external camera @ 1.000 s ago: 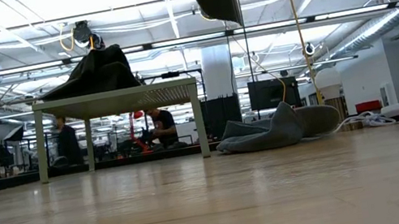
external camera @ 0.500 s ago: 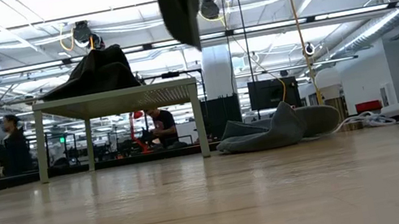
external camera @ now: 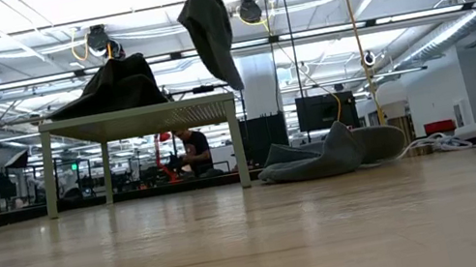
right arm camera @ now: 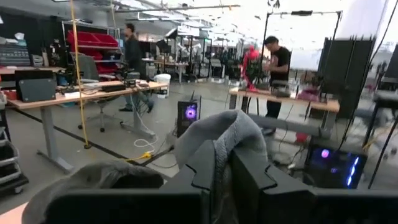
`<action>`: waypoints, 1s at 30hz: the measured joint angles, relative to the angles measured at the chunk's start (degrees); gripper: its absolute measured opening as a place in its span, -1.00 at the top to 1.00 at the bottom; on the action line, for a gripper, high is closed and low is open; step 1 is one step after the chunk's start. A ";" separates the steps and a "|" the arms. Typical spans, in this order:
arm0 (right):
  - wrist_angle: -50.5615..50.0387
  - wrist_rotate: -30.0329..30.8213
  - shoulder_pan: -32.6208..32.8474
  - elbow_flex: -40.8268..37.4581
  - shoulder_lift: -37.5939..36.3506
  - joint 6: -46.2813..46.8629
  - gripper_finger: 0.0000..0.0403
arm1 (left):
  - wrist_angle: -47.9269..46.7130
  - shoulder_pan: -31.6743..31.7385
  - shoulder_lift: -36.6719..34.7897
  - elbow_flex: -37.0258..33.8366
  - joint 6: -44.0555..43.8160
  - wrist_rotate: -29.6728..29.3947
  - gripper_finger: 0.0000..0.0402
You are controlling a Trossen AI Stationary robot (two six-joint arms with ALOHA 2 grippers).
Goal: Pick & Place hat
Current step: Put the gray cap on the shelf
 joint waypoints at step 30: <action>5.88 -17.86 -6.96 0.06 10.78 21.67 0.90 | -2.64 -0.02 0.07 -0.01 -1.93 3.18 0.44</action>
